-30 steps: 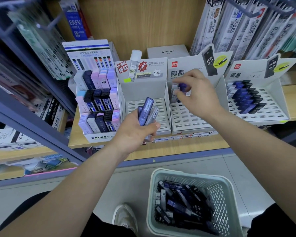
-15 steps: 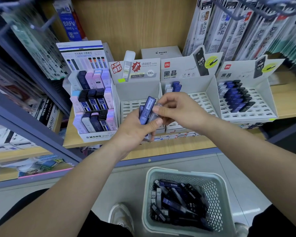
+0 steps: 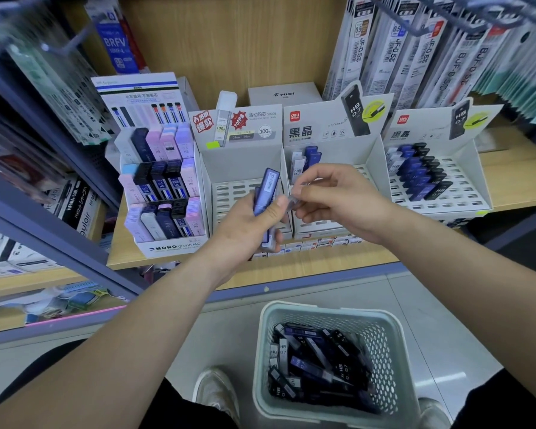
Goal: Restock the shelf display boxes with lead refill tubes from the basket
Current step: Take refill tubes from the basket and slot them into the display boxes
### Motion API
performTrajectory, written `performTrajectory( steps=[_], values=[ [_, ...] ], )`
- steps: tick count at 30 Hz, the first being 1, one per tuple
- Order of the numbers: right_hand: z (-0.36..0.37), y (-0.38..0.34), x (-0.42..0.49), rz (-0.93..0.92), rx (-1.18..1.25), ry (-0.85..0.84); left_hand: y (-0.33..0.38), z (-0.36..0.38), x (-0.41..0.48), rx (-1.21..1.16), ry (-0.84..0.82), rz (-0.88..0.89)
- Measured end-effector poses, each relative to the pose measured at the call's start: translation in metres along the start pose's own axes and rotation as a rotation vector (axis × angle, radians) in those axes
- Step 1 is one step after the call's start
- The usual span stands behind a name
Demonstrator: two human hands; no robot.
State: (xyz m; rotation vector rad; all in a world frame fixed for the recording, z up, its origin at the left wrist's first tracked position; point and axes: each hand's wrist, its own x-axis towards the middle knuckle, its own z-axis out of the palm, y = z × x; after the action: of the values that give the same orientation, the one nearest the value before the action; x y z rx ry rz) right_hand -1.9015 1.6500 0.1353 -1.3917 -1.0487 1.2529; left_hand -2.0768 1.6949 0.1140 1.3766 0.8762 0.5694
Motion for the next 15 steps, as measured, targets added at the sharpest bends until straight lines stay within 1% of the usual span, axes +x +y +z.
performTrajectory(
  steps=[4,7,12,15],
  values=[
    [-0.007,0.001,-0.004,0.017,0.085,0.011,0.000,0.002,0.001,-0.020,0.024,-0.040],
    [-0.014,0.001,-0.007,0.007,0.119,0.011,0.000,0.003,0.001,0.003,0.017,-0.033],
    [-0.019,0.009,-0.014,0.025,0.073,0.028,0.000,0.005,0.004,0.066,0.041,0.023],
    [-0.018,0.013,-0.019,0.037,-0.016,0.031,0.000,0.008,0.007,0.130,0.035,0.060]
  ],
)
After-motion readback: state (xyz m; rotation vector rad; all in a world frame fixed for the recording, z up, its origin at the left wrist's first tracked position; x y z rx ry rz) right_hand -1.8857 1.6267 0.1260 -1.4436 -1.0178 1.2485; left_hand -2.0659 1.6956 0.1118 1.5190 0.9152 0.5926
